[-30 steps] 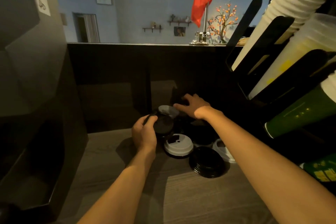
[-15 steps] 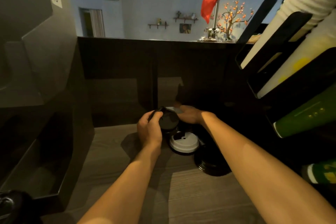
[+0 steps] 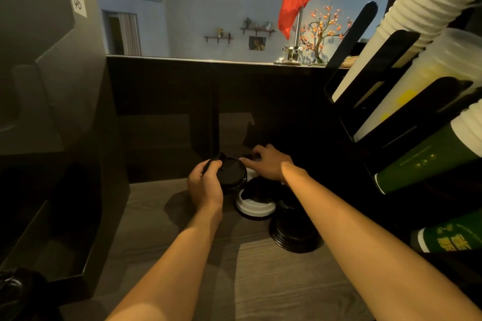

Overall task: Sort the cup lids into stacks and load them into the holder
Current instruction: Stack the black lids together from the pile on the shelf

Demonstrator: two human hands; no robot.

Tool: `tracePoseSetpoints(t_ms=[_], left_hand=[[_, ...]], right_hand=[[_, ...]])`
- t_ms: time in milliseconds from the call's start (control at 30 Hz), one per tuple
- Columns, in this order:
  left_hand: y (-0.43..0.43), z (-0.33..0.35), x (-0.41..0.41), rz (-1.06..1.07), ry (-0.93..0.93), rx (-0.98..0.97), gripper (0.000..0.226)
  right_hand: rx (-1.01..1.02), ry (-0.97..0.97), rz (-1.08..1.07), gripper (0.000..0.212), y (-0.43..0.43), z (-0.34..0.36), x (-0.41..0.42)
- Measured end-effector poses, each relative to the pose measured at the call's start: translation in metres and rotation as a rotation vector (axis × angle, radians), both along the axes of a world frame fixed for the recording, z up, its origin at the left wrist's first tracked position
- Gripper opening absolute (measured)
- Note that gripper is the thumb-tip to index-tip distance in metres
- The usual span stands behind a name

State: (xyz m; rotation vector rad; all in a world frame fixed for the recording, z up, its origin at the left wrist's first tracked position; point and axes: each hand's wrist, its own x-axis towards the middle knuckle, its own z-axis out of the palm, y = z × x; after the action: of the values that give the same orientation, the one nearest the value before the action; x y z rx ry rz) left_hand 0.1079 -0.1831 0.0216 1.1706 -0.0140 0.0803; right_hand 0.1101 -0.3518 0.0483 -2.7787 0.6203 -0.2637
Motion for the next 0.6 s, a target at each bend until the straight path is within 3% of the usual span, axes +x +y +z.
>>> tracePoseSetpoints(t_ms=[67,200,333,500,600], left_hand=[[-0.001,-0.001,0.003,-0.004,0.009,-0.007,0.023],[-0.002,-0.003,0.006,-0.012,0.022,-0.012,0.023],[0.000,-0.001,0.003,0.004,0.021,-0.014,0.023],[0.019,0.003,-0.017,0.038,0.022,-0.022,0.013],[0.039,0.002,-0.031,0.055,-0.011,0.010,0.011]], right_hand=[[-0.075,0.018,-0.013,0.081,0.002,-0.006,0.008],[-0.042,0.294,0.071,0.077,0.002,-0.013,0.020],[-0.045,0.306,0.149,0.074,0.013,-0.007,0.009],[-0.010,0.237,0.266,0.054,0.046,-0.002,-0.023],[-0.038,0.221,0.276,0.055,0.065,-0.006,-0.035]])
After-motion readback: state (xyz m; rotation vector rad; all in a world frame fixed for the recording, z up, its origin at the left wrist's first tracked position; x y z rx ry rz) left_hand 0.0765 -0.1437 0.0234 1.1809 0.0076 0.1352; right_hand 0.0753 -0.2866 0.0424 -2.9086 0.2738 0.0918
